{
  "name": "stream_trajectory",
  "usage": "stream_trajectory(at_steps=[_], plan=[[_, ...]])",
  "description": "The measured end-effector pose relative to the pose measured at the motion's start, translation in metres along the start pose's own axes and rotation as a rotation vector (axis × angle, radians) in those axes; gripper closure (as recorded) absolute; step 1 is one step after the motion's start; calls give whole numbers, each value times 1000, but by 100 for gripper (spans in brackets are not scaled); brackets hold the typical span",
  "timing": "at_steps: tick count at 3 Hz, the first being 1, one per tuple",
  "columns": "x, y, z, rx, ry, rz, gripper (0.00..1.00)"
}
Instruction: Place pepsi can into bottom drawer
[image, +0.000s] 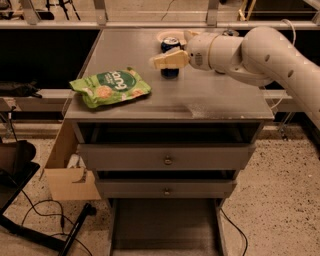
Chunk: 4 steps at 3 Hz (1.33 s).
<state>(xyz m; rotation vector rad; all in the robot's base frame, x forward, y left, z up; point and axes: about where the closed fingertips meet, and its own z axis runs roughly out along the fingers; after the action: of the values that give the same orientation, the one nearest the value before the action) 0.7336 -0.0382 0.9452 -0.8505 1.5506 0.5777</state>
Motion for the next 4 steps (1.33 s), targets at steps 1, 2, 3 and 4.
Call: stream_trajectory(at_steps=[1,2,3,4], plan=[[6,-28,19,48,-8,50,0],[9,-45,31,69,-30,89,0],[14,-49,41,75,-42,103,0],[30,-45,38,93,-28,86,16]])
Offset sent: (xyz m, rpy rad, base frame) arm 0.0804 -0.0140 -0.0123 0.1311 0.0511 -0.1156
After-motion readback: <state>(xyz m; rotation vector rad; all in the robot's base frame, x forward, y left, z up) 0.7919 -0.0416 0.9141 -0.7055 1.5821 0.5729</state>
